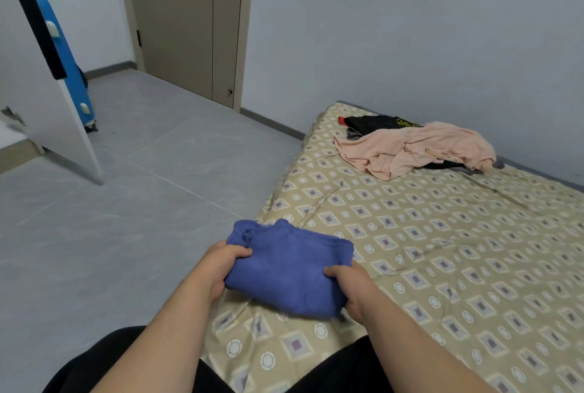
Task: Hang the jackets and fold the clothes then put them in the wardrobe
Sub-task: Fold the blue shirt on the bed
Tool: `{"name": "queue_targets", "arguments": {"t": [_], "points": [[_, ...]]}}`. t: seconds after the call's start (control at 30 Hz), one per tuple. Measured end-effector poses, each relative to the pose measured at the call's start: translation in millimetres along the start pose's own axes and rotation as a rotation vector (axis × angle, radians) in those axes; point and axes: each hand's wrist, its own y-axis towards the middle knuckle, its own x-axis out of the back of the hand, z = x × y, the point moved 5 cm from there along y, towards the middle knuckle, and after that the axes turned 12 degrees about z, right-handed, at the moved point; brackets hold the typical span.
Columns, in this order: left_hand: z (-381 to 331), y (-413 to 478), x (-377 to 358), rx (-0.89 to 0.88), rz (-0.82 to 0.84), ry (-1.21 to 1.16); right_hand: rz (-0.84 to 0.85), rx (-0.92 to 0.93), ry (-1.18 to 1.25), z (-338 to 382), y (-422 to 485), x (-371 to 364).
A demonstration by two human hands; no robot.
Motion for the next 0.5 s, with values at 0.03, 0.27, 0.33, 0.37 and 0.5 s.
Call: {"name": "queue_targets", "arguments": {"t": [0.03, 0.27, 0.33, 0.37, 0.5], "points": [[-2, 3, 0, -0.020, 0.027, -0.005, 0.005, 0.032, 0.008, 2, 1, 1], [-29, 12, 1, -0.126, 0.073, -0.143, 0.020, 0.183, 0.006, 28, -7, -10], [-53, 17, 8, -0.177, 0.112, -0.211, 0.029, 0.221, 0.020, 55, 1, -18], [-67, 19, 12, -0.203, 0.137, -0.236, 0.032, 0.238, 0.022, 71, 6, -24], [-114, 52, 40, -0.145, 0.162, -0.335, 0.103, 0.291, 0.004, 144, 40, -64]]}}
